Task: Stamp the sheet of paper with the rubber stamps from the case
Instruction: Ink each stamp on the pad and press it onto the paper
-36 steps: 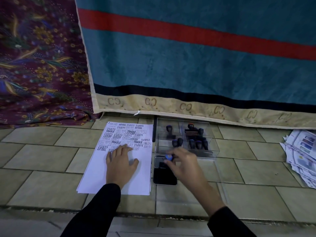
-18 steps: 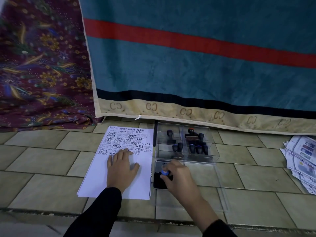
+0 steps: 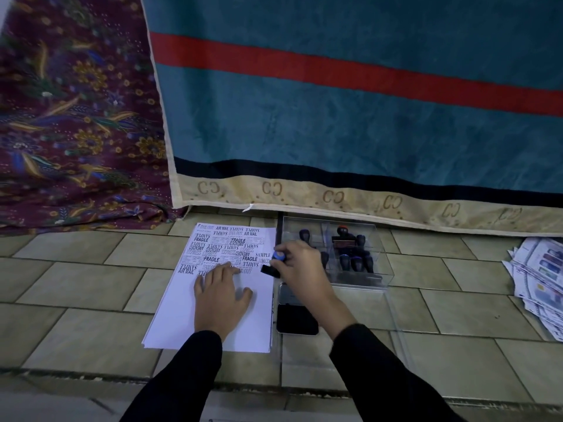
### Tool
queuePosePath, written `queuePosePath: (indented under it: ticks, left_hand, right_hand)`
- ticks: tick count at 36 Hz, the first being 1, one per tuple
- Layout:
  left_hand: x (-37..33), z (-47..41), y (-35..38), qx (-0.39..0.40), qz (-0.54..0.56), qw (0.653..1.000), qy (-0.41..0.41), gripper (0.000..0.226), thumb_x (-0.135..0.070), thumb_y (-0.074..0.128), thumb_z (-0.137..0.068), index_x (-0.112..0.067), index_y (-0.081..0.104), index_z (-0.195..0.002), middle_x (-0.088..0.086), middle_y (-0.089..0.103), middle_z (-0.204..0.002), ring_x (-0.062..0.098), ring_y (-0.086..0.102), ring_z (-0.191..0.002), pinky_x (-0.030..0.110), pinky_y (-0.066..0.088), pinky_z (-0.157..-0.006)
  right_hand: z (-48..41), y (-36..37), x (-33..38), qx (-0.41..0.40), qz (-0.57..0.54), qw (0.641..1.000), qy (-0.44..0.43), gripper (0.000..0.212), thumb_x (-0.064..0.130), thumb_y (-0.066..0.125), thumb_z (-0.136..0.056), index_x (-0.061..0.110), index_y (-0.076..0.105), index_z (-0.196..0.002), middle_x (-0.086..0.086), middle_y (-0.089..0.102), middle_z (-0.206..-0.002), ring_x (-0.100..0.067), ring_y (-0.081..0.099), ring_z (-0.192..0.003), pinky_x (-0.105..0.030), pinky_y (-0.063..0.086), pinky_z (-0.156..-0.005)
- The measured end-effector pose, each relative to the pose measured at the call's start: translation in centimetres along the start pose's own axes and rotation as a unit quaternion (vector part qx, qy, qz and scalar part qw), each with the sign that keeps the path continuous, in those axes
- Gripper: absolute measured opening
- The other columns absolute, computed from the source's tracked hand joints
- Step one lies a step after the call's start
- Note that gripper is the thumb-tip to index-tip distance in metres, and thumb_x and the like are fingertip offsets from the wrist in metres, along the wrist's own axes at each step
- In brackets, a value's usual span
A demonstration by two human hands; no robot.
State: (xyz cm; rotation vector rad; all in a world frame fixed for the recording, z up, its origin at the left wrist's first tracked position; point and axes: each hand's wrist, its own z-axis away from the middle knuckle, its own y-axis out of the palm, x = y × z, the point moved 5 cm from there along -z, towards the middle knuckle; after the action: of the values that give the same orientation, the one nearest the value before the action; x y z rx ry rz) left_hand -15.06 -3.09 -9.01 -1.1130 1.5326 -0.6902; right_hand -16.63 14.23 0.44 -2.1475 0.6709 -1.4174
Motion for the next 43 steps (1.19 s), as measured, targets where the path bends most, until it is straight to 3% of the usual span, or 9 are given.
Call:
queuePosePath:
  ticks: [4,17,22,27,32,36,43]
  left_hand:
    - [0.1,0.1,0.0,-0.005,0.002,1.000,0.000,0.042,-0.038,0.061,-0.079,-0.023,0.053,-0.118,-0.004,0.049,-0.136,0.018,0.039,-0.129,0.045,0.017,-0.115]
    - [-0.1,0.1,-0.3,0.004,0.005,1.000,-0.001,0.050,-0.043,0.047,-0.078,-0.023,0.052,-0.123,-0.005,0.047,-0.138,0.018,0.038,-0.130,0.044,0.013,-0.116]
    - [0.0,0.1,-0.2,0.002,0.010,1.000,-0.003,0.045,-0.036,0.058,-0.081,-0.023,0.053,-0.123,-0.004,0.047,-0.138,0.018,0.038,-0.130,0.045,0.014,-0.117]
    - [0.0,0.1,-0.2,0.000,0.009,1.000,0.000,0.048,-0.041,0.050,-0.078,-0.022,0.053,-0.121,-0.004,0.048,-0.137,0.019,0.040,-0.128,0.046,0.015,-0.116]
    - [0.0,0.2,-0.2,-0.002,0.003,1.000,0.008,0.049,-0.043,0.049,-0.077,-0.021,0.054,-0.120,-0.003,0.049,-0.136,0.020,0.040,-0.127,0.045,0.016,-0.115]
    - [-0.1,0.2,-0.2,-0.004,0.006,1.000,0.006,0.050,-0.044,0.046,-0.076,-0.020,0.055,-0.119,-0.002,0.050,-0.136,0.020,0.041,-0.128,0.047,0.017,-0.115]
    - [0.1,0.2,0.2,-0.008,-0.005,1.000,0.007,0.048,-0.043,0.057,-0.077,-0.021,0.055,-0.120,-0.003,0.050,-0.134,0.019,0.043,-0.124,0.048,0.020,-0.114]
  right_hand:
    - [-2.1,2.4,0.1,0.035,0.034,0.999,-0.018,0.014,0.005,0.068,-0.079,0.001,0.065,-0.092,-0.017,0.062,-0.094,-0.029,0.064,-0.080,-0.042,0.054,-0.078]
    - [-3.7,5.0,-0.8,0.094,0.091,0.991,-0.015,0.019,0.010,0.067,-0.083,0.003,0.065,-0.100,-0.015,0.061,-0.102,-0.026,0.062,-0.087,-0.026,0.046,-0.075]
    - [-3.7,5.4,-0.9,0.108,0.106,0.988,-0.016,0.018,0.009,0.066,-0.083,0.002,0.064,-0.099,-0.016,0.061,-0.101,-0.028,0.062,-0.088,-0.031,0.048,-0.076]
    - [-3.8,5.6,-0.7,0.119,0.128,0.984,-0.021,0.013,0.007,0.066,-0.083,0.000,0.064,-0.093,-0.016,0.061,-0.100,-0.029,0.061,-0.088,-0.032,0.049,-0.076]
    - [-3.0,5.9,-0.5,0.137,0.150,0.979,-0.020,0.003,-0.001,0.060,-0.082,0.000,0.058,-0.082,-0.017,0.060,-0.099,-0.033,0.060,-0.089,-0.042,0.052,-0.076]
    - [-3.9,5.6,-0.2,0.133,0.162,0.978,-0.005,0.005,-0.001,0.059,-0.084,0.002,0.055,-0.081,-0.019,0.058,-0.098,-0.033,0.057,-0.089,-0.039,0.049,-0.074]
    - [-3.6,6.4,-0.5,0.142,0.186,0.972,-0.001,0.004,-0.006,0.053,-0.082,-0.003,0.055,-0.083,-0.018,0.056,-0.091,-0.035,0.055,-0.081,-0.041,0.050,-0.068]
